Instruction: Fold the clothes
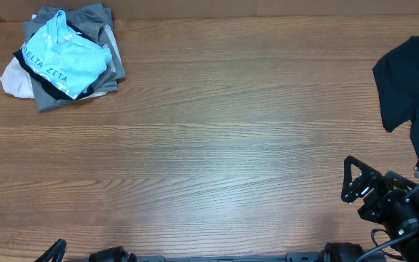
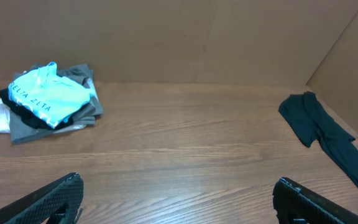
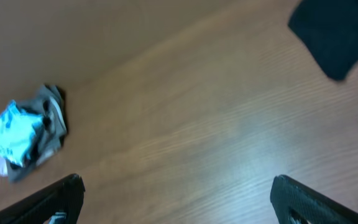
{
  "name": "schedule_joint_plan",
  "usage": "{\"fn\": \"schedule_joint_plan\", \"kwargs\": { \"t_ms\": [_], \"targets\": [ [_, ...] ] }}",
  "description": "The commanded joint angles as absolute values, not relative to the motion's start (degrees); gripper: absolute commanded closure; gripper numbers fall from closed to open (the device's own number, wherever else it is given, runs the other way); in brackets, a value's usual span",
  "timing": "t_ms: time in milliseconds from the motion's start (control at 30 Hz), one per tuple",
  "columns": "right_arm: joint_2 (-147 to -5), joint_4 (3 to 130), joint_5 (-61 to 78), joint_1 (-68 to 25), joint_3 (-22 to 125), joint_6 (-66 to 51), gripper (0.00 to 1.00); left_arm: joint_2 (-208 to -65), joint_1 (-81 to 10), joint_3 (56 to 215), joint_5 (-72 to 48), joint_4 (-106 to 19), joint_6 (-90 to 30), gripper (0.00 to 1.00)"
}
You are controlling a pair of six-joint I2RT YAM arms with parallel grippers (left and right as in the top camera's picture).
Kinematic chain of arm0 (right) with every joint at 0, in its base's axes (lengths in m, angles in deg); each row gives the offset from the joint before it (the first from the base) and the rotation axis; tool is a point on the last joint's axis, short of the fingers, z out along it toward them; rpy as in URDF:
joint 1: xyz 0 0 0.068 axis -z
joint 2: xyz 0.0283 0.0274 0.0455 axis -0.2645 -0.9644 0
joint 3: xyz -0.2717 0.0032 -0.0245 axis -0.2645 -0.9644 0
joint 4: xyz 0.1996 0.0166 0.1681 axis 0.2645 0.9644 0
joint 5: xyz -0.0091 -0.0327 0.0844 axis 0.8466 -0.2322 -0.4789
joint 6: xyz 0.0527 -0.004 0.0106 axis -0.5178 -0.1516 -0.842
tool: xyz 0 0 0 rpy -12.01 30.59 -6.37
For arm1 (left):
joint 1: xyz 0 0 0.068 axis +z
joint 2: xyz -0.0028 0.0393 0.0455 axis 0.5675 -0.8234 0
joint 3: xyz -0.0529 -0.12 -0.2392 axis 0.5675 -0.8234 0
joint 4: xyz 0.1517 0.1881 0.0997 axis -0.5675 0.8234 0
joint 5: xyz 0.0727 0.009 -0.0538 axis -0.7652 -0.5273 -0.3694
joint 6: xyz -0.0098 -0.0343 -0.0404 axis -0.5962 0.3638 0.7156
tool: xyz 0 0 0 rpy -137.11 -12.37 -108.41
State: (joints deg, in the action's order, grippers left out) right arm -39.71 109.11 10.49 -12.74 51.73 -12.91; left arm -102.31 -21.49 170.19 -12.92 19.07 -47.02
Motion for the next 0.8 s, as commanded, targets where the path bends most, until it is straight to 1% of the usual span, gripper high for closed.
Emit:
{"fn": "schedule_joint_plan", "kwargs": {
  "t_ms": [0, 200, 333, 500, 600, 767],
  "targets": [
    [-35.3, 103.1, 11.5, -12.7, 44.8, -12.5, 0.0, -102.2, -22.0, 170.0, -13.5, 18.9, -48.1, 0.0],
    [-25.4, 90.7, 11.1, -12.7, 26.7, -11.5, 0.0, -102.2, -22.0, 170.0, -13.5, 18.9, -48.1, 0.0],
    [-19.2, 77.4, 8.9, -12.7, 12.1, -11.4, 0.0, -102.2, -22.0, 170.0, -13.5, 18.9, -48.1, 0.0],
    [-14.3, 61.1, 4.8, -12.7, -1.9, -11.2, 0.0, -102.2, -22.0, 170.0, -13.5, 18.9, -48.1, 0.0],
    [-12.1, 53.2, 4.4, -12.7, -7.9, -11.1, 0.0, -102.2, -22.0, 170.0, -13.5, 18.9, -48.1, 0.0],
    [-6.8, 44.6, 4.4, -12.7, -15.2, -9.5, 0.0, -102.2, -22.0, 170.0, -13.5, 18.9, -48.1, 0.0]
  ]
}}
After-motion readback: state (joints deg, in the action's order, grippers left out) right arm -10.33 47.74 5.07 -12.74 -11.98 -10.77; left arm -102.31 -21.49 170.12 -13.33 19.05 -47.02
